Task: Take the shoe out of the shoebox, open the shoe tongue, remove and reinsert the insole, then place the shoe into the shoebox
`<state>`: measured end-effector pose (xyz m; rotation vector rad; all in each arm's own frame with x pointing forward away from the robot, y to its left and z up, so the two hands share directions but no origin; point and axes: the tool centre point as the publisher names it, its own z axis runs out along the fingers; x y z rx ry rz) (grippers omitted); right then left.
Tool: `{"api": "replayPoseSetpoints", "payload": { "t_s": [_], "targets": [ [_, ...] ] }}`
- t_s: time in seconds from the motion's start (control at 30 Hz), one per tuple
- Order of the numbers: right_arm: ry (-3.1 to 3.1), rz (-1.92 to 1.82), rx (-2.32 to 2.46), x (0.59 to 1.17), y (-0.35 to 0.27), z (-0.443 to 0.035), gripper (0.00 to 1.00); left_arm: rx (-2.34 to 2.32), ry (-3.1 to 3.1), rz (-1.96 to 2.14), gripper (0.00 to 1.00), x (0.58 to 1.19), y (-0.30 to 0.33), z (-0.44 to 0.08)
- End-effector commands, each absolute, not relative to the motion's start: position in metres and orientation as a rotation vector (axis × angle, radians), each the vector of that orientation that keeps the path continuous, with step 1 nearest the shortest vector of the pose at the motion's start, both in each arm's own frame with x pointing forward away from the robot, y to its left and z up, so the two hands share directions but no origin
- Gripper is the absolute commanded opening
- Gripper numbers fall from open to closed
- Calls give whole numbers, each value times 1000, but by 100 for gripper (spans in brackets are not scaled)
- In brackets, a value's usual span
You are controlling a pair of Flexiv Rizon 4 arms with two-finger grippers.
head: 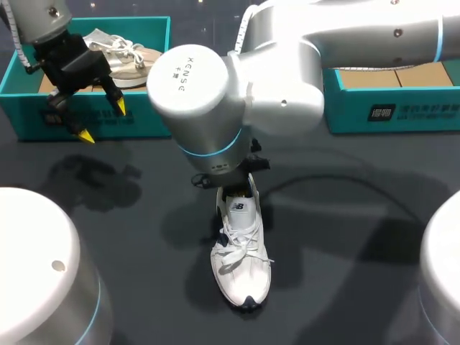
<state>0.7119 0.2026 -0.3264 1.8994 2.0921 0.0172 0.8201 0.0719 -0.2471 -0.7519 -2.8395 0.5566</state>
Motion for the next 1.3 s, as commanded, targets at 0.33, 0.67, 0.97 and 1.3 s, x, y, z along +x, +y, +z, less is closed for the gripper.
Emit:
{"api": "replayPoseSetpoints", "payload": {
  "t_s": [0.33,0.67,0.97,1.3],
  "targets": [
    [1946,-98,1924,723,201,-345,0,-754,-2841,554,100,819,72,-247],
    [1937,-197,1899,727,202,-372,0,-754,-2841,554,100,819,72,-247],
    [1913,-209,1867,717,204,-361,0,-754,-2841,554,100,819,72,-247],
    [1901,-137,1825,720,197,-354,0,-754,-2841,554,100,819,72,-247]
  ]
}}
